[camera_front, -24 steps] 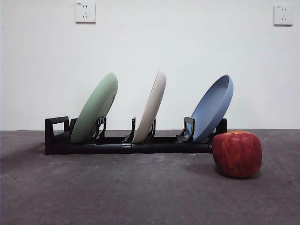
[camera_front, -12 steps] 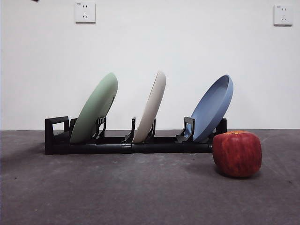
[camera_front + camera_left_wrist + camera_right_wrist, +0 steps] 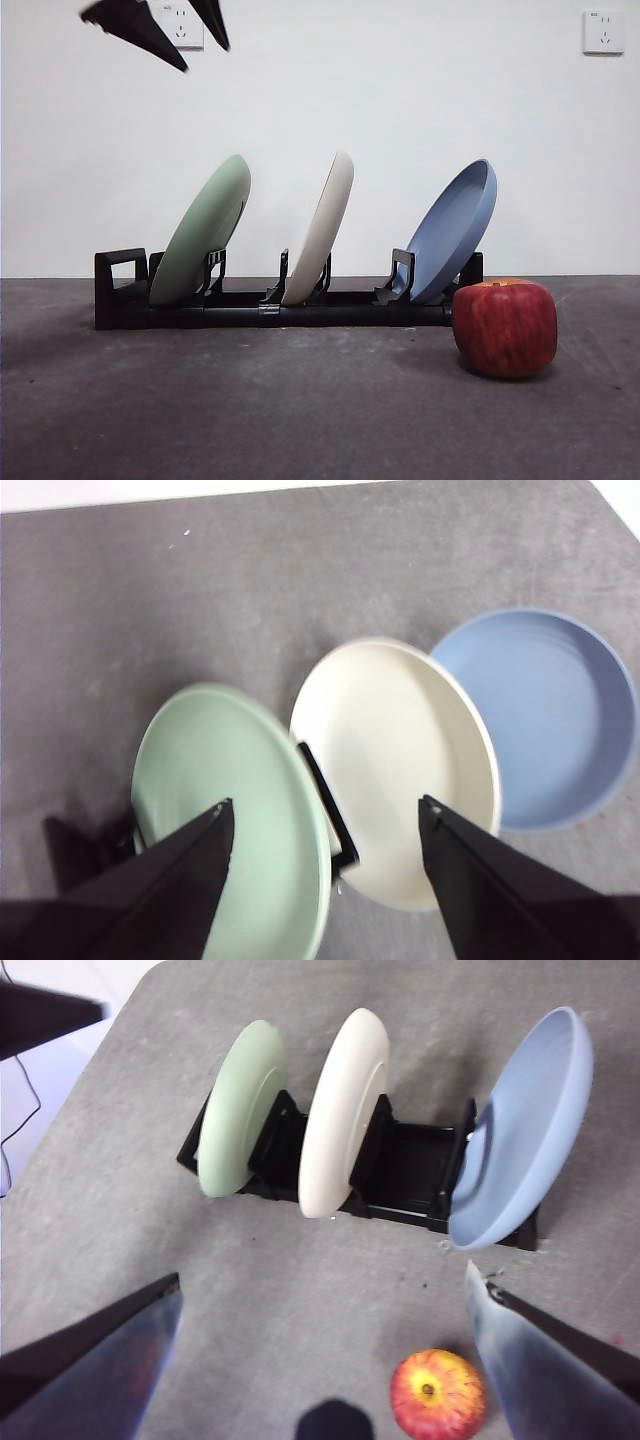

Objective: Take the green plate from the plate rack,put the plate on the table,take the apple from the table,put the apple in the plate

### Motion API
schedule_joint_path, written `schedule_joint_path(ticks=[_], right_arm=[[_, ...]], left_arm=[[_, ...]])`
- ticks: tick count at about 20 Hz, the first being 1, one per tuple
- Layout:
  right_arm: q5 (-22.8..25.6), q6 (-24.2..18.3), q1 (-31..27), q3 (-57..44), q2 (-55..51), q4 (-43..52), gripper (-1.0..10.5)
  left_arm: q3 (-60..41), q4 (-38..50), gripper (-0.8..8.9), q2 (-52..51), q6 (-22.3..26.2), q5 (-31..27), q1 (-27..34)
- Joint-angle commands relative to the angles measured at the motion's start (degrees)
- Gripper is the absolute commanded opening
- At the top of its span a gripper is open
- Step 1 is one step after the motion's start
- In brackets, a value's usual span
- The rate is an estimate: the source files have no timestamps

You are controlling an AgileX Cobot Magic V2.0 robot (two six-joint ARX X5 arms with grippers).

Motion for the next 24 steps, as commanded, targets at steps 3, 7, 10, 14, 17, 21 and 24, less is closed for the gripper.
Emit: schedule_joint_path(ticks=[3,7,10,14,17,21,24], right_arm=[[1.9,-0.7,0.1,0.3,0.2,-0.3,4.7],[2.5,-0.7,0.1,0.3,0.2,-0.4,4.7],[2.5,-0.7,0.1,0.3,0.2,-0.5,4.7],[2.5,-0.7,0.1,0.3,0.2,-0.8,4.7],[2.5,-0.7,0.1,0.3,0.2,-1.0,4.7],[2.5,-0.7,0.1,0.3,0.2,-1.1,4.7],[2.5,-0.7,0.1,0.3,0.2,-1.2,4.7]], left_arm=[[3.2,-1.3,3.15,6.8,0.6,-2.6,-1.7],[3.2,-2.9,3.15,10.7,0.9,-4.1,-3.1],[3.1,-3.7,3.14,12.2,1.4,-5.0,-3.5],[3.1,-3.8,3.12,12.4,1.8,-5.3,-3.7],[3.1,-4.2,3.1,12.4,1.8,-5.4,-3.7],[3.1,-4.2,3.1,12.4,2.0,-5.6,-3.7],[3.1,-4.1,3.1,12.4,2.1,-6.9,-3.7]])
